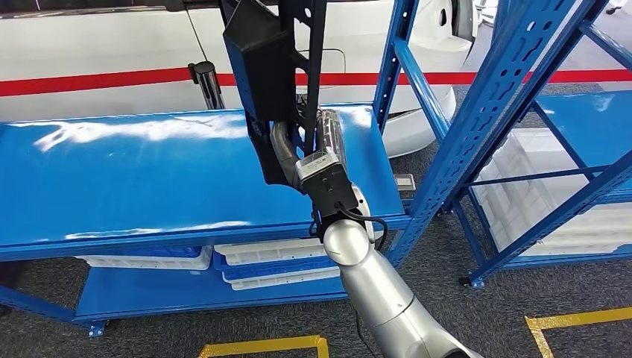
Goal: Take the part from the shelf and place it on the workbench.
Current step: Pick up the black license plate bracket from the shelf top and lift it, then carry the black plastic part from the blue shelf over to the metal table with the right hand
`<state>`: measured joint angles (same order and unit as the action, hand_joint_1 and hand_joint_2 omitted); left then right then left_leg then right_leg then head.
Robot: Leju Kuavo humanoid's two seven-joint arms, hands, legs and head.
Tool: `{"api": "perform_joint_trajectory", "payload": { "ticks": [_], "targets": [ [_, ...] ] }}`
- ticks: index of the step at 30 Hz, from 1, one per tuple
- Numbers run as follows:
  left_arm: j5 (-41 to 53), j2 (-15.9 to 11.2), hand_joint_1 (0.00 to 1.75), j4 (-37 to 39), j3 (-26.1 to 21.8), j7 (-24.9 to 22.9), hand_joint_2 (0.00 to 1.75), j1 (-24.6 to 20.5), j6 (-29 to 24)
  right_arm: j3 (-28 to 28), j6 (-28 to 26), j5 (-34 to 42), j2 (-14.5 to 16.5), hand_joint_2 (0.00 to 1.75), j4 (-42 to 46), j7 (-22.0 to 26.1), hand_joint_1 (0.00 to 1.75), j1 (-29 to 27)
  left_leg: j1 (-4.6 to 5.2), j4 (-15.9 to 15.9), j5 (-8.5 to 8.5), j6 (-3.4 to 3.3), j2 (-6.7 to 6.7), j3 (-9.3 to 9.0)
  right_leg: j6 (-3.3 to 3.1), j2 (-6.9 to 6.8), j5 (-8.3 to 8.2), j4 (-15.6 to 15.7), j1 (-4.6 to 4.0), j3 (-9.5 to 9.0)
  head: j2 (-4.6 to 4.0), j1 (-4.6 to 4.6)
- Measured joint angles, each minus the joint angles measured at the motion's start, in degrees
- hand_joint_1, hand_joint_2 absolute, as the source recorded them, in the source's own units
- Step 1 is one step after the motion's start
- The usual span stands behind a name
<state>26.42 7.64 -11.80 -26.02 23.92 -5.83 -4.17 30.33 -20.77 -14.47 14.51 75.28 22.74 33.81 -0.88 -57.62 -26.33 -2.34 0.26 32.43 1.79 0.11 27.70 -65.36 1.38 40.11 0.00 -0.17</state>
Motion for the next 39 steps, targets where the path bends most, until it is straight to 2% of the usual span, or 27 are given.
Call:
{"api": "perform_joint_trajectory", "payload": {
  "ticks": [2,3,4,6,7,9,11,13,14,15,17,18,19,20,21,23,25,26,28,29,31,33,34,35,36,37,39],
  "targets": [
    [0.0,0.0,0.00,0.0,0.0,0.1,1.75,0.0,0.0,0.0,0.0,0.0,-0.4,1.75,0.0,0.0,1.75,-0.3,0.32,-0.1,0.85,-0.46,0.10,1.27,-0.59,0.00,3.93,-7.4,-0.10,2.12,0.00,0.08],
    [0.0,0.0,0.00,0.0,0.0,0.1,1.75,0.0,0.0,0.0,0.0,-0.1,-0.6,1.75,0.0,0.0,1.75,-0.4,0.49,-0.1,1.30,-0.55,0.14,1.89,-0.44,0.00,4.69,-9.3,-0.18,2.13,0.00,0.08],
    [0.0,0.0,0.00,0.0,0.0,0.1,1.75,0.0,0.0,0.0,0.0,-0.1,-0.7,1.75,0.0,0.0,1.75,-0.5,0.65,-0.1,1.74,-0.58,0.16,2.50,-0.12,0.00,4.53,-9.1,-0.32,1.04,0.00,0.10],
    [0.1,0.0,0.00,0.0,0.0,0.2,1.75,0.0,0.1,0.0,0.0,-0.1,-0.9,1.75,-0.1,0.0,1.75,-0.6,0.94,-0.2,2.42,-0.51,0.15,3.39,0.46,0.00,2.93,-4.2,-0.59,-3.15,0.00,0.11],
    [0.1,0.0,0.00,0.0,0.0,0.3,1.75,0.0,0.1,0.0,0.0,-0.1,-0.9,1.75,0.0,0.0,1.75,-0.6,1.02,-0.3,2.67,-0.42,0.14,3.66,0.43,-0.01,2.23,-0.5,-0.76,-5.73,0.00,0.11],
    [0.1,0.1,0.00,0.0,0.0,0.4,1.75,0.0,0.1,0.0,0.0,-0.1,-0.9,1.75,0.0,0.1,1.75,-0.6,1.25,-0.3,3.18,-0.06,0.17,4.04,-0.10,-0.07,2.01,5.4,-1.22,-9.76,0.00,0.09],
    [0.1,0.2,0.00,0.0,0.0,0.6,1.75,0.0,0.2,0.0,0.0,-0.1,-0.9,1.75,0.0,0.2,1.75,-0.6,1.29,-0.3,3.88,0.51,0.27,4.25,-0.67,-0.09,1.94,7.9,-1.59,-11.02,0.00,0.10],
    [0.1,0.1,0.00,0.0,0.0,0.6,1.75,0.0,0.2,0.0,0.0,-0.1,-0.9,1.75,0.0,0.2,1.75,-0.6,1.13,-0.3,4.13,1.20,0.21,4.53,-1.35,-0.11,1.04,8.3,-1.09,-10.37,0.00,0.14],
    [0.1,0.1,0.00,0.0,0.0,0.6,1.75,0.0,0.2,0.0,0.0,-0.1,-0.9,1.75,0.0,0.2,1.75,-0.6,1.00,-0.9,3.23,1.56,0.10,4.97,-1.91,-0.17,0.50,8.5,-0.76,-10.09,0.00,0.08],
    [0.1,0.1,0.00,0.0,0.0,0.6,1.75,0.1,0.2,0.0,0.0,-0.1,-0.8,1.75,0.0,0.2,1.75,-0.5,0.84,-2.4,1.43,1.92,-0.05,5.68,-2.42,-0.26,-0.08,8.7,-0.40,-9.71,0.00,-0.03],
    [0.1,0.2,0.00,0.0,0.0,0.6,1.75,0.1,0.2,0.0,0.0,-0.1,-0.7,1.75,0.0,0.2,1.75,-0.6,0.32,-8.6,-3.75,2.69,-0.29,7.81,-3.01,-0.41,-1.19,8.7,-0.27,-8.67,0.00,-0.21],
    [0.1,0.2,0.00,0.0,0.0,0.6,1.75,0.1,0.2,0.0,0.0,-0.1,-0.7,1.75,0.0,0.2,1.75,-0.6,0.01,-12.1,-5.66,3.11,-0.34,8.73,-2.99,-0.44,-1.70,8.7,-0.27,-8.01,0.00,-0.27],
    [0.1,0.2,0.00,0.0,0.0,0.6,1.75,0.1,0.1,0.0,-0.1,-0.1,-0.8,1.75,0.0,0.2,1.75,-0.7,-0.33,-14.6,-6.47,3.53,-0.36,9.10,-2.84,-0.47,-2.22,8.6,-0.24,-7.31,0.00,-0.26],
    [0.2,0.1,0.00,0.0,0.0,0.6,1.75,0.1,0.1,0.0,-0.1,-0.1,-0.8,1.75,0.0,0.3,1.75,-0.8,-0.69,-15.3,-6.05,3.88,-0.35,8.58,-2.59,-0.48,-2.70,8.6,-0.15,-6.63,0.00,-0.28],
    [0.2,0.1,0.00,0.0,0.0,0.6,1.75,0.1,0.1,0.0,-0.1,-0.1,-0.8,1.75,0.0,0.4,1.75,-0.9,-1.05,-14.0,-4.74,4.21,-0.32,6.98,-2.31,-0.47,-3.15,8.4,0.01,-5.95,0.00,-0.28],
    [0.2,0.1,0.00,0.0,0.0,0.6,1.75,-0.1,0.1,0.0,-0.2,-0.1,-0.9,1.75,0.0,0.8,1.75,-0.9,-1.58,-7.0,-2.51,4.81,-0.37,1.41,-1.58,-0.42,-3.91,7.9,0.30,-4.66,0.00,-0.37],
    [0.3,0.1,0.00,0.0,0.0,0.7,1.75,-0.2,0.1,-0.1,-0.3,-0.1,-0.9,1.75,0.0,1.2,1.75,-1.0,-1.48,-1.2,-2.44,4.63,-0.73,-2.40,-0.59,-0.37,-4.63,7.5,0.26,-3.84,0.00,-0.41],
    [0.4,0.1,0.00,0.0,0.0,0.7,1.75,-0.3,0.1,-0.1,-0.3,-0.1,-0.9,1.75,0.0,1.4,1.75,-1.0,-1.21,-0.2,-2.77,4.27,-0.92,-2.78,-0.02,-0.36,-5.04,7.5,0.17,-3.66,0.00,-0.45],
    [0.5,0.1,0.00,0.0,0.0,0.7,1.75,-0.2,0.1,-0.1,-0.3,-0.2,-1.0,1.75,0.0,2.1,1.75,-1.0,-0.85,0.1,-2.02,2.90,-0.88,-2.14,1.08,-0.35,-5.78,7.7,0.07,-3.42,0.00,-0.35],
    [0.6,0.1,0.00,0.0,0.0,0.6,1.75,-0.2,0.1,0.0,-0.1,-0.1,-1.1,1.75,0.0,2.4,1.75,-1.1,-0.71,0.2,-1.38,2.08,-0.73,-1.70,1.22,-0.32,-5.28,7.3,0.07,-2.88,0.00,-0.35],
    [0.6,0.1,0.00,0.0,0.0,0.5,1.75,-0.3,0.1,0.0,0.2,-0.1,-1.4,1.75,0.1,2.9,1.75,-1.1,-0.58,0.6,0.14,0.44,-0.35,-0.47,0.50,-0.29,-1.62,3.3,0.06,-0.99,0.00,-0.09],
    [0.7,0.1,0.00,0.0,0.0,0.3,1.75,-0.4,0.0,0.0,0.4,-0.1,-1.6,1.75,0.1,3.1,1.75,-1.2,-0.23,0.6,1.49,-0.27,-0.22,1.21,-0.33,-0.26,3.24,-4.2,0.07,1.17,0.00,0.18],
    [0.7,0.1,0.00,0.0,-0.1,0.2,1.75,-0.4,0.0,0.0,0.4,-0.1,-1.7,1.75,0.0,3.1,1.75,-1.2,-0.06,0.6,2.18,-0.33,-0.16,2.12,-0.21,-0.25,4.45,-7.5,0.03,1.64,0.00,0.20],
    [0.7,0.1,0.00,0.0,-0.1,0.2,1.75,-0.4,0.0,0.1,0.5,-0.1,-1.8,1.75,0.0,3.1,1.75,-1.3,0.10,0.5,2.89,-0.32,-0.12,3.05,0.21,-0.25,4.59,-9.4,-0.04,1.37,0.00,0.22],
    [0.7,0.1,0.00,0.0,-0.1,0.1,1.75,-0.4,0.0,0.1,0.5,-0.1,-1.8,1.75,0.0,3.2,1.75,-1.3,0.23,0.5,3.62,-0.26,-0.10,3.99,0.74,-0.25,3.82,-9.2,-0.15,0.06,0.00,0.23],
    [0.7,0.1,0.00,0.0,-0.1,0.1,1.75,-0.4,0.0,0.1,0.6,-0.1,-1.8,1.75,0.0,3.2,1.75,-1.2,0.34,0.5,4.32,-0.16,-0.10,4.85,1.09,-0.25,2.77,-7.1,-0.29,-2.28,0.00,0.23],
    [0.7,0.1,0.00,0.0,-0.1,0.3,1.75,-0.4,0.1,0.1,0.7,0.0,-1.6,1.75,0.0,3.3,1.75,-1.0,0.54,0.3,5.61,0.22,-0.15,6.19,0.68,-0.28,2.43,1.5,-0.77,-9.21,0.00,0.26]
  ]
}}
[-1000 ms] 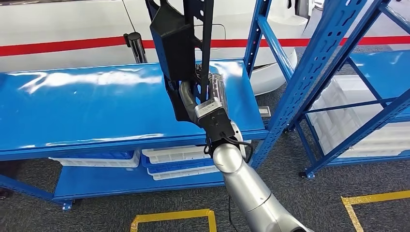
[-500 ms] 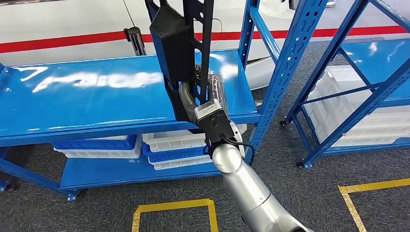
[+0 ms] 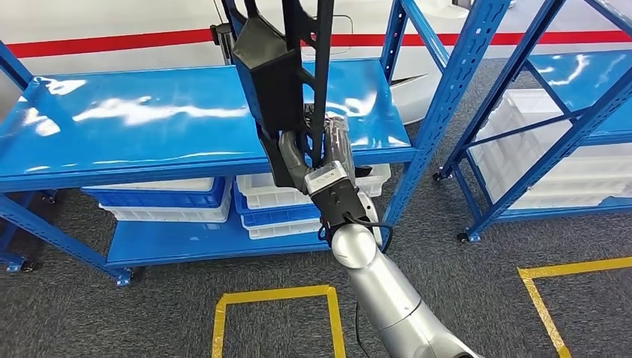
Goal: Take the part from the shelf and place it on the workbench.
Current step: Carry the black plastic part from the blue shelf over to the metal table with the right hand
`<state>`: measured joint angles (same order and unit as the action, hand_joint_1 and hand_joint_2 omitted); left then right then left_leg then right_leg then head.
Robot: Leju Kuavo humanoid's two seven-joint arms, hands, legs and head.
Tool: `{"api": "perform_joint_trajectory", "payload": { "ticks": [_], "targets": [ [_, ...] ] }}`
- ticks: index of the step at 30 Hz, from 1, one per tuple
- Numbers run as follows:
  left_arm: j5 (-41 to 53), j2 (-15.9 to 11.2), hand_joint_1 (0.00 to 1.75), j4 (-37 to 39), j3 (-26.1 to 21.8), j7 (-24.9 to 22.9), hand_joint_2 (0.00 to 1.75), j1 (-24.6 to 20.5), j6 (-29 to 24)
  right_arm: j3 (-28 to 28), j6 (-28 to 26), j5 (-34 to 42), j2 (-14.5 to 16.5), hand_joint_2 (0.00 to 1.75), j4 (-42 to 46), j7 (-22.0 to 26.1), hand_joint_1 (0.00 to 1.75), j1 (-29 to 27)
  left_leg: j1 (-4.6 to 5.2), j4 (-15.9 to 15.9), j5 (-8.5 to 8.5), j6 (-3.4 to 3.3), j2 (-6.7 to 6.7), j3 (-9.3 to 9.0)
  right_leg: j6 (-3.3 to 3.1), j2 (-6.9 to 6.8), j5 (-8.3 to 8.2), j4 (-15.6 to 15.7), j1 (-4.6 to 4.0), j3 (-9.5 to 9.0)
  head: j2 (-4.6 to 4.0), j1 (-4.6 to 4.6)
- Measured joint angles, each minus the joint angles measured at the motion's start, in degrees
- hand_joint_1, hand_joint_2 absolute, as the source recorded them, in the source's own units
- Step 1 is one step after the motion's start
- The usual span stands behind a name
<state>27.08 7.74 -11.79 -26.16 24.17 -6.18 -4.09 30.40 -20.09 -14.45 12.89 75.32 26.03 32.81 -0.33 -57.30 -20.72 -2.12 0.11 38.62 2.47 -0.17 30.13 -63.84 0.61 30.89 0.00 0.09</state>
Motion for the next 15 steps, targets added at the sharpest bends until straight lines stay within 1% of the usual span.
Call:
{"api": "perform_joint_trajectory", "payload": {
  "ticks": [1,2,3,4,5,6,7,8,9,10,11,12,13,14,15],
  "targets": [
    [0.0,0.0,0.00,0.0,0.0,0.1,1.75,0.0,0.0,0.0,0.1,0.1,0.1,1.75,0.0,0.1,1.75,0.1,0.09,0.0,0.67,0.28,0.00,0.41,-0.44,0.01,0.58,3.9,-0.29,-2.69,0.00,-0.09],
    [0.0,0.0,0.00,0.0,0.0,0.1,1.75,0.1,0.0,0.0,0.1,0.1,0.3,1.75,0.0,0.1,1.75,0.3,0.09,0.1,1.33,0.60,0.03,0.67,-0.86,0.04,1.19,6.6,-0.60,-4.26,0.00,-0.13],
    [0.0,0.0,0.00,0.0,0.0,0.2,1.75,0.1,0.0,0.0,0.2,0.1,0.4,1.75,0.0,0.2,1.75,0.4,0.07,0.2,1.99,0.98,0.06,0.85,-1.15,0.06,1.40,7.9,-0.88,-4.65,0.00,-0.21],
    [0.0,0.0,0.00,0.0,0.0,0.2,1.75,0.2,0.0,0.0,0.3,0.1,0.4,1.75,0.0,0.3,1.75,0.3,-0.08,0.4,2.48,1.36,0.05,0.98,-1.49,0.08,0.98,7.9,-0.58,-4.11,0.00,-0.30],
    [0.0,0.0,0.00,0.0,-0.1,0.2,1.75,0.3,0.0,0.0,0.4,0.2,0.3,1.75,-0.1,0.3,1.75,0.3,-0.25,0.3,2.15,1.69,-0.01,1.30,-1.94,-0.01,0.42,8.0,-0.30,-3.67,0.00,-0.31],
    [0.0,-0.1,0.00,0.0,-0.1,0.2,1.75,0.4,0.0,0.0,0.5,0.2,0.4,1.75,-0.1,0.4,1.75,0.3,-0.40,-0.6,0.61,1.99,-0.07,1.83,-2.57,-0.12,-0.26,8.0,0.03,-3.29,0.00,-0.45],
    [0.0,-0.1,0.00,0.0,-0.1,0.2,1.75,0.4,0.0,0.0,0.5,0.2,0.4,1.75,-0.2,0.4,1.75,0.3,-0.56,-2.5,-1.96,2.25,-0.17,2.60,-3.11,-0.25,-1.06,8.1,0.37,-2.77,0.00,-0.59],
    [0.0,-0.1,0.00,0.0,-0.1,0.3,1.75,0.5,0.0,0.0,0.5,0.2,0.4,1.75,-0.2,0.4,1.75,0.3,-0.69,-5.5,-5.08,2.53,-0.24,3.52,-3.45,-0.37,-1.84,8.0,0.26,-2.07,0.00,-0.73],
    [0.0,-0.1,0.00,0.0,-0.1,0.3,1.75,0.5,0.0,0.0,0.5,0.2,0.4,1.75,-0.2,0.5,1.75,0.3,-0.84,-9.1,-7.78,2.84,-0.27,4.37,-3.68,-0.42,-2.63,7.9,0.19,-1.22,0.00,-0.85],
    [0.0,-0.1,0.00,0.0,-0.1,0.4,1.75,0.5,0.0,0.0,0.5,0.2,0.4,1.75,-0.3,0.6,1.75,0.2,-0.99,-12.3,-9.19,3.18,-0.30,4.87,-3.62,-0.46,-3.36,7.8,0.14,-0.25,0.00,-0.88],
    [0.0,-0.1,0.00,0.0,-0.1,0.5,1.75,0.5,0.0,0.0,0.5,0.3,0.4,1.75,-0.4,0.7,1.75,0.1,-1.22,-14.4,-9.17,3.52,-0.29,4.66,-3.45,-0.49,-4.04,7.7,0.14,0.79,0.00,-0.89],
    [0.0,-0.2,0.00,0.0,-0.1,0.7,1.75,0.6,0.0,0.0,0.5,0.3,0.4,1.75,-0.4,0.8,1.75,0.0,-1.50,-14.7,-8.09,3.82,-0.27,3.54,-3.22,-0.52,-4.60,7.4,0.22,1.83,0.00,-0.88],
    [0.0,-0.2,0.00,0.0,-0.1,0.8,1.75,0.6,0.0,0.0,0.5,0.3,0.4,1.75,-0.5,1.0,1.75,-0.1,-1.79,-13.2,-6.64,4.09,-0.24,1.42,-2.91,-0.53,-5.05,7.1,0.35,2.85,0.00,-0.90],
    [0.0,-0.2,0.00,0.0,-0.1,1.0,1.75,0.5,0.0,0.0,0.5,0.3,0.4,1.75,-0.5,1.3,1.75,-0.2,-2.05,-10.1,-6.10,4.37,-0.22,-1.32,-2.54,-0.54,-5.41,6.6,0.48,3.80,0.00,-0.92],
    [0.0,-0.3,0.00,0.0,-0.1,1.3,1.75,0.4,0.0,0.0,0.5,0.3,0.4,1.75,-0.5,1.5,1.75,-0.2,-2.04,-6.5,-6.43,4.43,-0.23,-4.00,-2.17,-0.56,-5.68,6.1,0.47,4.59,0.00,-0.99]
  ]
}}
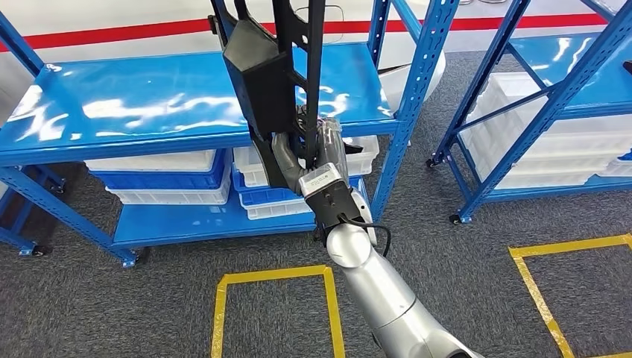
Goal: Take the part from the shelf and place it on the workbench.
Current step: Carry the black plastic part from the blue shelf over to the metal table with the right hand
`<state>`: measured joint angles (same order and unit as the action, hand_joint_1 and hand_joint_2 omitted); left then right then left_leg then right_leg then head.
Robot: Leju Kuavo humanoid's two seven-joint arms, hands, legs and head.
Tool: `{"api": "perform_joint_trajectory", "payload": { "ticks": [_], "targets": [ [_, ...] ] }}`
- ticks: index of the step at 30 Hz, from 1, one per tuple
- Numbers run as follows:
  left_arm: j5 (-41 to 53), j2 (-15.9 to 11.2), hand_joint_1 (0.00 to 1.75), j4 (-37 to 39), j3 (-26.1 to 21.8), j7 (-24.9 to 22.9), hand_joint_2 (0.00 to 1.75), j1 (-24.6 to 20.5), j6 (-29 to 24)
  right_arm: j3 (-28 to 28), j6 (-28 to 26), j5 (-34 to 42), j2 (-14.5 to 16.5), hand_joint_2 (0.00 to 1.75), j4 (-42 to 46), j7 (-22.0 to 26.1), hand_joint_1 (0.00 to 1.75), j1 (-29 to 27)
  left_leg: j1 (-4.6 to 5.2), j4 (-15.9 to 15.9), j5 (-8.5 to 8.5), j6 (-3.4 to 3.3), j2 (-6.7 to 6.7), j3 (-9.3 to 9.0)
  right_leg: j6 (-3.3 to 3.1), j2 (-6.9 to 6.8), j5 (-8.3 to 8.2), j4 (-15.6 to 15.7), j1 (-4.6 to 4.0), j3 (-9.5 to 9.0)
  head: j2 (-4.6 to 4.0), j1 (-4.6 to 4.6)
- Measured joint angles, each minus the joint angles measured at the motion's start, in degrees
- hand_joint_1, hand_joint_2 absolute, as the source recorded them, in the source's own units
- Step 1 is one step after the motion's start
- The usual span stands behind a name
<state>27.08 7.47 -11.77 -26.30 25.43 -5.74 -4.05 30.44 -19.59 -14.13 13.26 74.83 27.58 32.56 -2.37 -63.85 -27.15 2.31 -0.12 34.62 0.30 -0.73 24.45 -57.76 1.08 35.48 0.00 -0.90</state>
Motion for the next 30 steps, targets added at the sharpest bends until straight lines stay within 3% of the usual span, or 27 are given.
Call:
{"api": "perform_joint_trajectory", "payload": {
  "ticks": [2,5,6,8,10,11,12,14,16,17,19,21,22,24,26,27,28,30],
  "targets": [
    [0.0,0.0,0.00,0.0,0.0,0.6,1.75,-0.1,0.0,0.1,0.0,-0.2,0.0,1.75,0.0,0.6,1.75,0.0,0.34,4.5,-1.61,-0.71,-0.08,-2.82,0.73,-0.17,-0.48,-0.6,-0.21,0.72,0.00,0.04],
    [0.1,0.0,0.00,0.0,0.0,1.3,1.75,0.0,0.1,0.3,0.0,-0.5,0.0,1.75,0.0,1.2,1.75,0.0,0.79,5.2,-0.94,-2.82,-0.18,-2.54,1.86,-0.34,-1.09,-0.6,-0.36,1.00,0.00,0.29],
    [0.1,0.0,0.00,0.0,0.0,1.4,1.75,0.0,0.1,0.3,0.0,-0.6,0.0,1.75,0.0,1.3,1.75,0.0,0.80,5.4,-0.31,-3.48,-0.21,-2.25,1.92,-0.28,-0.44,-1.5,-0.34,1.58,0.00,0.37],
    [0.1,0.0,0.00,0.0,-0.1,1.6,1.75,0.0,0.0,0.4,0.0,-0.6,-0.1,1.75,0.0,1.3,1.75,-0.1,0.79,5.7,0.90,-4.41,-0.39,-1.30,1.30,-0.01,3.02,-6.7,-0.25,3.95,0.00,0.48],
    [0.1,0.0,0.00,0.0,-0.1,1.7,1.75,0.1,-0.1,0.5,0.0,-0.6,-0.3,1.75,0.0,1.3,1.75,-0.2,0.90,5.6,1.92,-4.69,-0.84,0.05,0.84,0.22,7.06,-14.4,-0.26,6.57,0.00,0.56],
    [0.1,0.0,0.00,0.0,-0.1,1.8,1.75,0.2,-0.1,0.6,0.0,-0.6,-0.4,1.75,0.0,1.3,1.75,-0.2,0.97,5.6,2.41,-4.65,-1.16,0.72,0.98,0.32,8.14,-16.6,-0.26,6.93,0.00,0.58],
    [0.1,0.0,0.00,0.0,-0.2,1.8,1.75,0.2,-0.1,0.7,0.0,-0.6,-0.5,1.75,0.0,1.3,1.75,-0.3,1.03,5.6,2.89,-4.54,-1.55,1.33,1.27,0.43,8.41,-16.6,-0.27,6.12,0.00,0.61],
    [0.1,0.0,0.00,0.0,-0.2,1.9,1.75,0.4,-0.2,0.9,0.0,-0.6,-0.5,1.75,0.0,1.3,1.75,-0.3,1.14,5.5,3.73,-4.19,-2.45,2.26,1.80,1.14,7.09,-10.1,-0.30,1.03,0.00,0.64],
    [0.1,0.0,0.00,0.0,-0.3,1.9,1.75,0.4,-0.2,1.0,0.1,-0.6,-0.4,1.75,0.0,1.4,1.75,-0.1,1.41,5.4,4.41,-3.63,-3.33,2.91,1.60,2.52,5.77,-2.5,-0.51,-3.77,0.00,0.63],
    [0.0,0.0,0.00,0.0,-0.3,2.0,1.75,0.4,-0.2,1.1,0.1,-0.6,-0.4,1.75,0.0,1.4,1.75,-0.1,1.48,5.5,4.71,-3.28,-3.69,3.10,1.30,2.91,5.45,-0.6,-0.70,-4.79,0.00,0.61],
    [0.0,0.1,0.00,0.0,-0.4,2.1,1.75,0.6,-0.2,1.2,0.2,-0.7,-0.3,1.75,-0.1,1.5,1.75,0.0,1.38,5.7,5.28,-2.49,-4.36,3.32,0.56,2.48,4.96,0.0,-0.88,-5.01,0.00,0.58],
    [0.0,0.0,0.00,0.1,-0.5,2.1,1.75,0.8,-0.2,1.4,0.2,-0.7,0.0,1.75,-0.1,1.6,1.75,0.1,1.18,5.0,4.83,-1.92,-3.88,3.87,-0.27,1.56,4.28,0.3,-0.34,-5.16,0.00,0.47],
    [0.0,0.0,0.00,0.1,-0.5,2.1,1.75,0.9,-0.2,1.5,0.2,-0.7,0.1,1.75,-0.2,1.7,1.75,0.2,1.13,3.3,3.60,-1.71,-3.06,4.67,-0.74,1.04,3.93,0.5,-0.03,-5.21,0.00,0.30],
    [-0.1,0.0,0.00,0.1,-0.7,2.0,1.75,1.0,-0.2,1.7,0.3,-0.8,0.3,1.75,-0.3,1.9,1.75,0.1,1.05,-3.2,-0.43,-1.29,-1.14,7.43,-1.31,-0.02,3.60,0.5,-0.02,-4.98,0.00,0.03],
    [-0.2,0.1,0.00,0.2,-0.9,2.0,1.75,1.0,-0.1,1.8,0.3,-0.9,0.3,1.75,-0.6,2.0,1.75,0.0,0.84,-9.3,-3.08,-0.77,-0.44,9.83,-1.40,-1.24,3.57,0.5,-0.19,-4.77,0.00,-0.03],
    [-0.3,0.1,0.00,0.2,-1.0,2.0,1.75,1.0,-0.1,1.9,0.4,-0.9,0.3,1.75,-0.7,2.1,1.75,-0.1,0.69,-9.9,-2.98,-0.55,-0.20,9.78,-1.39,-1.82,3.58,0.5,-0.21,-4.71,0.00,-0.08],
    [-0.4,0.1,0.00,0.2,-1.1,2.0,1.75,1.1,-0.1,2.0,0.4,-0.9,0.3,1.75,-0.9,2.1,1.75,-0.2,0.53,-8.4,-1.98,-0.37,0.12,8.65,-1.37,-2.38,3.60,0.4,-0.20,-4.70,0.00,-0.09],
    [-0.5,0.1,0.00,0.2,-1.2,2.0,1.75,1.0,-0.1,2.2,0.4,-0.9,0.3,1.75,-1.0,2.1,1.75,-0.1,0.35,-1.2,0.96,-0.23,2.02,4.20,-1.09,-3.31,3.79,0.2,-0.31,-4.69,0.00,-0.16]
  ]
}}
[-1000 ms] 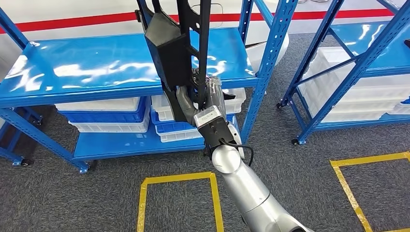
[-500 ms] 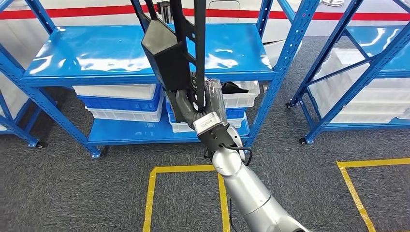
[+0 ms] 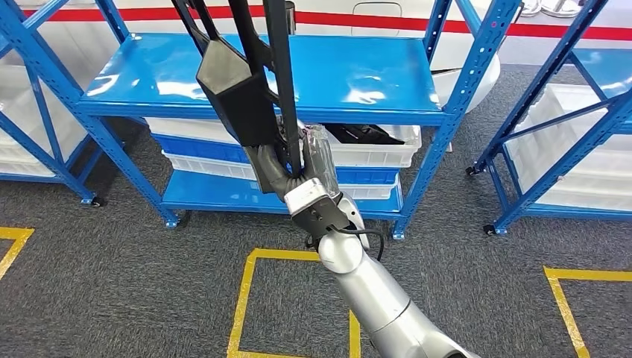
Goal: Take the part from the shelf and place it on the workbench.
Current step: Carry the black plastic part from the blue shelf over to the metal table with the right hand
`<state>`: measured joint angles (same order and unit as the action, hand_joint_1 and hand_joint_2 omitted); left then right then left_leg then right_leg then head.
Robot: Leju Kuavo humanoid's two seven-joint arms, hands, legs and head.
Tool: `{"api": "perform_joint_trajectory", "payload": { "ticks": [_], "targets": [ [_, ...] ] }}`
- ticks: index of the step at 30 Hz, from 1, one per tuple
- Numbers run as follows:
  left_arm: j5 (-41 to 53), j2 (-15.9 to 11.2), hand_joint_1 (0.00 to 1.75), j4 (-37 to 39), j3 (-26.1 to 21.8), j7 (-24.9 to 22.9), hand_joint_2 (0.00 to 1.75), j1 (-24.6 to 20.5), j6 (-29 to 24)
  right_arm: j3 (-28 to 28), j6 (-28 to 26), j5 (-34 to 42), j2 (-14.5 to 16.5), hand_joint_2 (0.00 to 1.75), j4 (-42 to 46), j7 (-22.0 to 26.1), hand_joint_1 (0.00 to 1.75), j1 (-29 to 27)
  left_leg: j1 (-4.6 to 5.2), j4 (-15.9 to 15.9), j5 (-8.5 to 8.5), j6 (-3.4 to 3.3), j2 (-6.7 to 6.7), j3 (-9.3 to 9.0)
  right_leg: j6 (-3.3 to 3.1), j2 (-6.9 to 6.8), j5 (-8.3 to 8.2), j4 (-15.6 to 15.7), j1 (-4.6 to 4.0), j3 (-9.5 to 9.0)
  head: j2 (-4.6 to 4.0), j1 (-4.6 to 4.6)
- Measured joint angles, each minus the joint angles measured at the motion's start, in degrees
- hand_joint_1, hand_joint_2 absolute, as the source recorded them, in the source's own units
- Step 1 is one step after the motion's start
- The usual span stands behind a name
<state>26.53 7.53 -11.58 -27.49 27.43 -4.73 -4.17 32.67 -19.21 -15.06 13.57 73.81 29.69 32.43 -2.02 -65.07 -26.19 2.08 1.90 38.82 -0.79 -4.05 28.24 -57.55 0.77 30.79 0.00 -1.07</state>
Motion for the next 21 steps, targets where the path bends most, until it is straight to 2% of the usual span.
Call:
{"api": "perform_joint_trajectory", "payload": {
  "ticks": [1,2,3,5,6,8,10,11,12,13,15,16,17,18,20,21],
  "targets": [
    [-0.1,0.0,0.00,0.0,0.0,0.0,1.75,-0.1,0.0,0.1,0.0,0.0,0.0,1.75,0.0,0.0,1.75,0.1,0.07,3.1,0.94,-0.24,0.88,-1.80,0.28,-0.37,0.15,-0.2,-0.26,0.05,0.00,0.03],
    [-0.1,0.0,0.00,0.0,-0.1,-0.1,1.75,-0.1,0.1,0.2,0.0,0.0,0.1,1.75,0.0,0.0,1.75,0.2,0.23,5.1,1.36,-0.57,1.50,-2.85,0.59,-0.75,0.28,-0.3,-0.54,0.10,0.00,0.15],
    [-0.2,0.0,0.00,0.0,-0.1,-0.2,1.75,-0.2,0.2,0.2,0.0,0.0,0.1,1.75,0.0,0.0,1.75,0.2,0.47,5.8,1.33,-0.97,1.60,-3.07,0.86,-1.16,0.34,-0.3,-0.80,0.16,0.00,0.28],
    [-0.3,0.0,0.00,0.0,-0.1,-0.3,1.75,-0.2,0.4,0.3,0.2,-0.1,0.3,1.75,0.0,0.0,1.75,0.3,0.63,6.2,1.63,-1.97,0.47,-2.81,1.48,-1.83,0.45,-0.3,-1.00,0.23,0.00,0.54],
    [-0.4,0.0,0.00,0.0,-0.2,-0.3,1.75,-0.1,0.5,0.4,0.2,-0.1,0.4,1.75,0.0,0.0,1.75,0.4,0.62,6.4,1.87,-2.46,0.00,-2.80,1.70,-1.32,0.84,-0.8,-0.95,0.45,0.00,0.55],
    [-0.4,0.1,0.00,0.0,-0.2,-0.4,1.75,-0.2,0.7,0.5,0.3,-0.1,0.5,1.75,-0.1,0.1,1.75,0.5,0.42,6.9,2.39,-3.44,-0.99,-2.81,1.54,1.18,3.07,-4.8,-0.72,2.35,0.00,0.63],
    [0.0,0.1,0.00,0.0,-0.2,-0.4,1.75,-0.3,0.6,0.5,0.2,0.0,0.2,1.75,-0.2,0.2,1.75,0.3,0.45,7.0,2.61,-3.91,-2.20,-2.54,1.01,3.27,6.16,-12.3,-0.38,5.91,0.00,0.81],
    [0.3,0.1,0.00,0.0,-0.2,-0.5,1.75,-0.3,0.4,0.5,0.0,0.1,0.0,1.75,-0.2,0.2,1.75,0.0,0.44,7.0,2.68,-3.96,-2.91,-2.43,1.08,3.62,7.05,-15.3,-0.27,7.42,0.00,0.90],
    [0.7,0.1,0.00,0.0,-0.2,-0.5,1.75,-0.3,0.0,0.5,-0.1,0.1,-0.2,1.75,-0.3,0.2,1.75,-0.3,0.43,7.0,2.74,-3.94,-3.63,-2.36,1.44,3.76,7.11,-16.5,-0.15,8.09,0.00,0.93],
    [1.1,0.1,0.00,0.1,-0.1,-0.6,1.75,-0.2,-0.4,0.5,-0.3,0.1,-0.4,1.75,-0.3,0.2,1.75,-0.5,0.40,6.9,2.81,-3.87,-4.32,-2.34,2.01,3.87,6.29,-15.4,-0.02,7.65,0.00,0.93],
    [1.6,0.1,0.00,0.1,-0.1,-0.7,1.75,-0.2,-0.8,0.4,-0.5,0.1,-0.7,1.75,-0.3,0.2,1.75,-0.9,0.32,6.8,2.98,-3.49,-5.66,-2.26,3.25,4.92,3.21,-8.0,0.51,4.16,0.00,1.00],
    [1.8,0.1,0.00,0.1,0.0,-0.7,1.75,-0.3,-0.9,0.4,-0.5,0.1,-0.8,1.75,-0.2,0.3,1.75,-1.0,0.39,6.7,3.02,-3.18,-6.28,-2.15,3.49,5.64,1.91,-4.5,0.66,2.56,0.00,1.06],
    [1.8,0.1,0.00,0.1,0.0,-0.8,1.75,-0.3,-1.0,0.4,-0.5,0.1,-0.9,1.75,-0.2,0.3,1.75,-1.1,0.48,6.6,3.08,-2.85,-6.74,-2.00,3.43,6.20,1.04,-2.0,0.77,1.39,0.00,1.08],
    [1.8,0.1,0.00,0.1,0.0,-0.8,1.75,-0.3,-1.1,0.3,-0.6,0.1,-1.0,1.75,-0.2,0.3,1.75,-1.3,0.53,6.6,3.19,-2.47,-7.07,-1.83,3.10,6.54,0.68,-1.1,0.72,1.01,0.00,1.08],
    [1.8,0.1,0.00,0.1,0.0,-0.8,1.75,-0.2,-1.2,0.3,-0.6,0.1,-1.0,1.75,-0.2,0.3,1.75,-1.4,0.36,6.9,3.55,-1.74,-7.50,-1.57,2.13,5.84,0.18,-1.1,0.58,0.97,0.00,0.97],
    [1.8,0.1,0.00,0.1,0.0,-0.8,1.75,-0.1,-1.2,0.3,-0.6,0.1,-1.0,1.75,-0.2,0.3,1.75,-1.5,0.25,6.6,3.41,-1.47,-7.05,-1.35,1.70,5.48,-0.04,-1.0,0.65,1.02,0.00,0.93]
  ]
}}
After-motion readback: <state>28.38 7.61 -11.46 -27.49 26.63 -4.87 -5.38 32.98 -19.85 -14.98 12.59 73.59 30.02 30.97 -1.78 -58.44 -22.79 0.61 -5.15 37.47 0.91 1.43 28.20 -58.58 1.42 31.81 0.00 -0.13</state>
